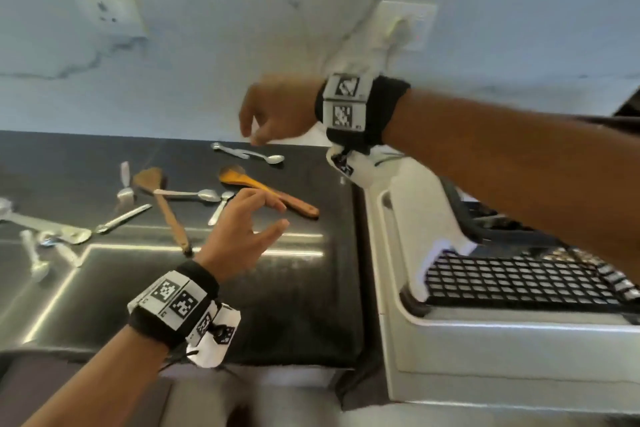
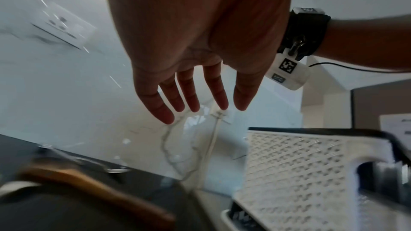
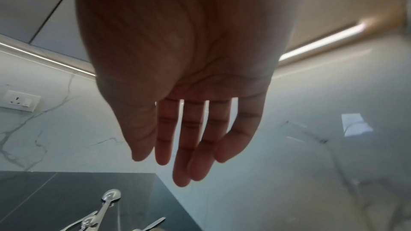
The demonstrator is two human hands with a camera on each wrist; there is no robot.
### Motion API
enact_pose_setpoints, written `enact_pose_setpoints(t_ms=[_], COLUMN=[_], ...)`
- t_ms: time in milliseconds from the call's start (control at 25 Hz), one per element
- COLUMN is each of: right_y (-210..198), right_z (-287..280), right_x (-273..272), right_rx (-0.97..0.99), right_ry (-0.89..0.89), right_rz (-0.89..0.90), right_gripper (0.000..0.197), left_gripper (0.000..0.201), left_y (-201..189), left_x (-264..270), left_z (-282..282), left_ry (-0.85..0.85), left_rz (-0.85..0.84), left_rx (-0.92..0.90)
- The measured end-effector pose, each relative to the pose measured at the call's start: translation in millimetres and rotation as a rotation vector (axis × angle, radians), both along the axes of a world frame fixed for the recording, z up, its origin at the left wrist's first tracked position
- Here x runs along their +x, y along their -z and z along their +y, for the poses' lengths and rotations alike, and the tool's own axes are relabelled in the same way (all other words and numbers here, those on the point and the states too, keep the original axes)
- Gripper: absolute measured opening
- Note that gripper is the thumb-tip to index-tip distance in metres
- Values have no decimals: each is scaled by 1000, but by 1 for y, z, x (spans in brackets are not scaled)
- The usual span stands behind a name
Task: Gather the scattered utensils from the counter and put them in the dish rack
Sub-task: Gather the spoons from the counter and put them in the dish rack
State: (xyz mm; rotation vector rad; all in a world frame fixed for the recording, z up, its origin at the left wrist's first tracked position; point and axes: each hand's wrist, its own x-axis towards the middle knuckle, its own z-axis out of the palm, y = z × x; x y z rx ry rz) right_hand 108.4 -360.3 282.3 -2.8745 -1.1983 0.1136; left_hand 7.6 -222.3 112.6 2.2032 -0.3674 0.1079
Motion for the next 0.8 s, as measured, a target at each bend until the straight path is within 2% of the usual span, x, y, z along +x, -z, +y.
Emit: enact_pose_setpoints(t_ms=[200, 360, 600, 680, 800], right_y=[126, 222, 264, 277, 293], right_z=[85, 122, 157, 160, 159], right_x=[12, 24, 78, 95, 103], right_rx=[37, 59, 201, 199, 170], right_ry=[62, 333, 758, 843, 924], right_rz=[184, 294, 300, 342, 388], right_gripper=[26, 31, 34, 41, 41], left_gripper=[31, 47, 74, 75, 73], left_y=[61, 99, 126, 130, 129], left_x=[4, 16, 33, 35, 38], left_z=[147, 234, 274, 279, 282], left_ry=[-167, -235, -140, -111, -92], left_rz=[140, 271, 377, 405, 385], left_rx=[242, 447, 589, 623, 649])
